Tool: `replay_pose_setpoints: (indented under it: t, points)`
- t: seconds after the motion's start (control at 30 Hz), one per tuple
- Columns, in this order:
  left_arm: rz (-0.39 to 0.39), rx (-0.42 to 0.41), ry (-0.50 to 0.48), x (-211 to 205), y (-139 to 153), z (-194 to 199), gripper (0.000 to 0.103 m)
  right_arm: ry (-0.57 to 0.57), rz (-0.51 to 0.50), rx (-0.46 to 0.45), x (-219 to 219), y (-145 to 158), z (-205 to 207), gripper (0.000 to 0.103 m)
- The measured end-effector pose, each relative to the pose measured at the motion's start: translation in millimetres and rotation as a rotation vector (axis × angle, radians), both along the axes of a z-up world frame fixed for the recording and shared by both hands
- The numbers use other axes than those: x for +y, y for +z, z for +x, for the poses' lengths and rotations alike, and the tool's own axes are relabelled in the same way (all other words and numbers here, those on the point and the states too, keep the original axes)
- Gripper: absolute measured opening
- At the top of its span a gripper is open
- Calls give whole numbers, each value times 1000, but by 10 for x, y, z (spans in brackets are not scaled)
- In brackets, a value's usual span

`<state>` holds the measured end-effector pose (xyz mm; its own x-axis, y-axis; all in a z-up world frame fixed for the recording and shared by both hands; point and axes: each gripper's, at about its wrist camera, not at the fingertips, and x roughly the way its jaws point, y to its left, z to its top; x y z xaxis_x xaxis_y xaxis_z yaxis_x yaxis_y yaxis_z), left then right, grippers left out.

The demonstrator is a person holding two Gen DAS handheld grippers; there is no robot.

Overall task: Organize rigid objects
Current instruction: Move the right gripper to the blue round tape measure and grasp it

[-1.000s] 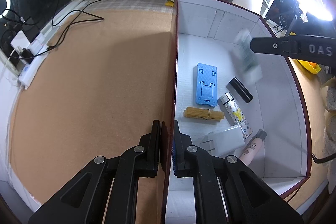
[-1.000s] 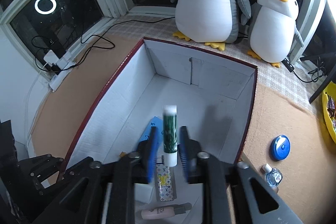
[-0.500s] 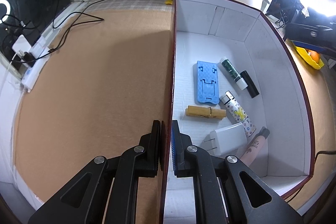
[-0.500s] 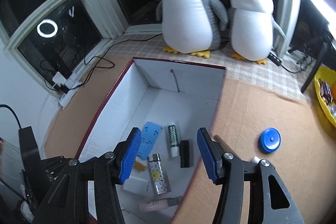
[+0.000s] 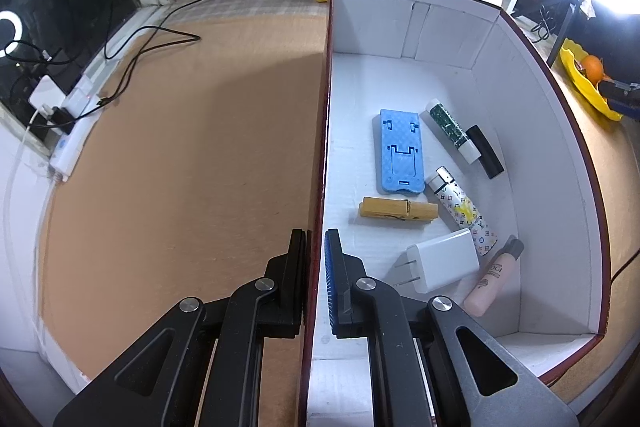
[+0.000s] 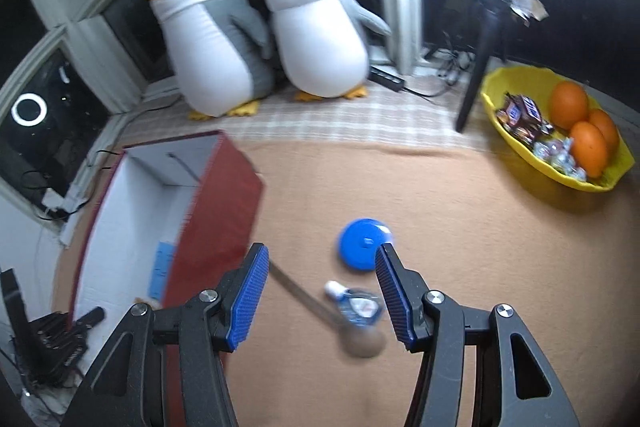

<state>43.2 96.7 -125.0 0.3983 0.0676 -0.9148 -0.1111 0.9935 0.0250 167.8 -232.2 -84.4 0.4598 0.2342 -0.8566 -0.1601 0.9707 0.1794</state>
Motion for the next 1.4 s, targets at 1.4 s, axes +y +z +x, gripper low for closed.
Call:
replay_pose_setpoints:
  t: [1.4]
  points:
    - [19,45,82,1,-23,0,10,153,-253,112,226,-932,521,47]
